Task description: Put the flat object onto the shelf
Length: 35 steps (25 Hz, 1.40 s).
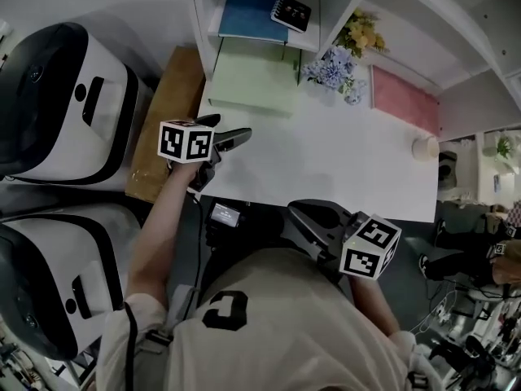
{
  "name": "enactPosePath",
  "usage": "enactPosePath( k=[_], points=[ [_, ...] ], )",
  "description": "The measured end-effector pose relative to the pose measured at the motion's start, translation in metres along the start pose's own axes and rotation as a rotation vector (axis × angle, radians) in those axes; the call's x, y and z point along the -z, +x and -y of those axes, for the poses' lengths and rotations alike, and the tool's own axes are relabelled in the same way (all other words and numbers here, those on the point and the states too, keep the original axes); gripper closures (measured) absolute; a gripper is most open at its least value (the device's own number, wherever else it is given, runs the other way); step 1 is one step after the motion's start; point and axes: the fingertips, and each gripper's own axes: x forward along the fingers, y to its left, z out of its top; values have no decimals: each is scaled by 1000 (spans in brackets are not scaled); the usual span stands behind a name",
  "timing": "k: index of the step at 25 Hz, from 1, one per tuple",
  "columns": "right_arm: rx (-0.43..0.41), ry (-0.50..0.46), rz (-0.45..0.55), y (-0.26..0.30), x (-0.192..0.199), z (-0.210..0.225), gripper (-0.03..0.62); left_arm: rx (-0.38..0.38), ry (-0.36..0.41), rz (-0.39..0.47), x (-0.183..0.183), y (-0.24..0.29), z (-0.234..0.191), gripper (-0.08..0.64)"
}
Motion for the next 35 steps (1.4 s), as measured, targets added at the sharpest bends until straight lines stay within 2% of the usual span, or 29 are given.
enactPosePath(
  k=[3, 5, 7, 12, 13, 15, 22, 25, 28, 35],
  points=[
    [-1, 0, 2, 5, 1, -6, 571, 29, 74, 30, -2, -25, 21, 89],
    [-1, -5, 2, 9, 1, -10, 571, 44, 125, 62, -4, -41, 34, 116],
    [3, -10, 5, 12, 1, -14, 571, 60, 168, 102, -7, -55, 47, 204],
    [10, -8, 5, 20, 4, -23, 571, 82, 218, 191, -11, -84, 65, 342],
    [14, -11, 4, 21, 5, -25, 571, 74, 227, 205, -13, -88, 66, 383],
    [26, -10, 3, 21, 7, -26, 571, 64, 252, 219, -13, -94, 71, 533],
    [69, -30, 61, 11, 6, -25, 571, 129, 319, 181, 4, -96, 116, 546],
    [57, -44, 88, 4, 6, -27, 571, 104, 375, 156, 17, -91, 132, 546],
    [42, -67, 97, -7, 11, -29, 571, 72, 387, 128, 26, -86, 138, 546],
    [35, -38, 169, -65, 20, -14, 571, 86, 437, 149, 33, -66, 204, 546]
  ],
)
